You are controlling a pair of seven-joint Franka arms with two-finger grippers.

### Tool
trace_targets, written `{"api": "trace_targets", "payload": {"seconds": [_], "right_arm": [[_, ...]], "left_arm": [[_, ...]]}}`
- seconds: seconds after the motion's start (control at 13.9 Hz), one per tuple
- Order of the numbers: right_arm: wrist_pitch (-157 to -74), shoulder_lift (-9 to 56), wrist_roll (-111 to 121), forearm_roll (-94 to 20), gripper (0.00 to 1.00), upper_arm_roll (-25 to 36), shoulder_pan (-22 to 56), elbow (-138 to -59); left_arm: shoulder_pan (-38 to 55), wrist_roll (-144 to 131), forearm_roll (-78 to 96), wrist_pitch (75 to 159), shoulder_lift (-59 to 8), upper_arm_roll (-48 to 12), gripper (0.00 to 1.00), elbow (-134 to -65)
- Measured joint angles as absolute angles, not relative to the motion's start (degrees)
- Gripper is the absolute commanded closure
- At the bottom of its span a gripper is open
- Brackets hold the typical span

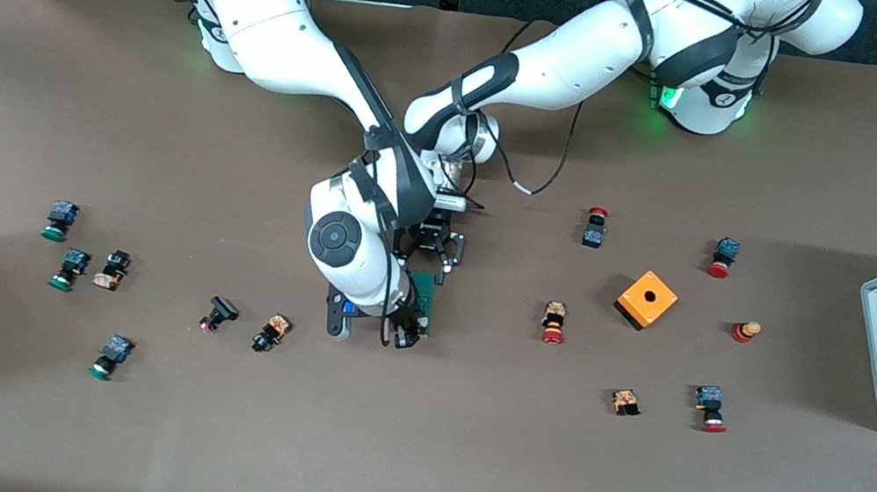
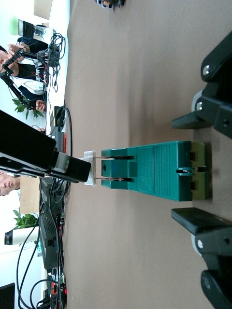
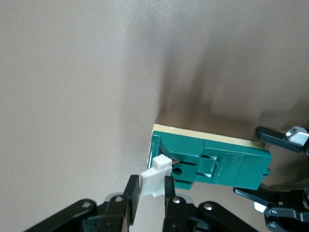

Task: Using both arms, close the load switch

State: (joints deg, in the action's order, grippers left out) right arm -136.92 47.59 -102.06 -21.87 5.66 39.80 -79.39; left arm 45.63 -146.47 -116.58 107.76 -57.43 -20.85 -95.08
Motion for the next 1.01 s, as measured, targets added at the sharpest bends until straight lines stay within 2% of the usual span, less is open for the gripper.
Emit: {"api": "trace_targets", "payload": {"seconds": [0.65,0.72,0.86,0.94,1.01], "right_arm": [[-137.7,50.0,-102.0,-21.9,0.73,5.8,39.2,-77.2],[-137.7,50.0,-102.0,-21.9,0.56,5.8,39.2,-77.1],[-137.0,49.9,-102.0,-21.9,0.06,6.0,39.1,-76.6],[-135.9,49.6,-102.0,-21.9,0.01,6.1,38.8,-76.1],[-134.4,49.0,-101.9,-21.9,0.00,6.1,38.2,-75.5]], "left_arm": [[45.6,-146.5,-116.6,107.8,-57.4,-20.9,0.27,-95.1],[45.6,-146.5,-116.6,107.8,-57.4,-20.9,0.27,-95.1],[45.6,-146.5,-116.6,107.8,-57.4,-20.9,0.27,-95.1],[45.6,-146.5,-116.6,107.8,-57.4,-20.9,0.27,-95.1],[45.6,-146.5,-116.6,107.8,-57.4,-20.9,0.27,-95.1]]}}
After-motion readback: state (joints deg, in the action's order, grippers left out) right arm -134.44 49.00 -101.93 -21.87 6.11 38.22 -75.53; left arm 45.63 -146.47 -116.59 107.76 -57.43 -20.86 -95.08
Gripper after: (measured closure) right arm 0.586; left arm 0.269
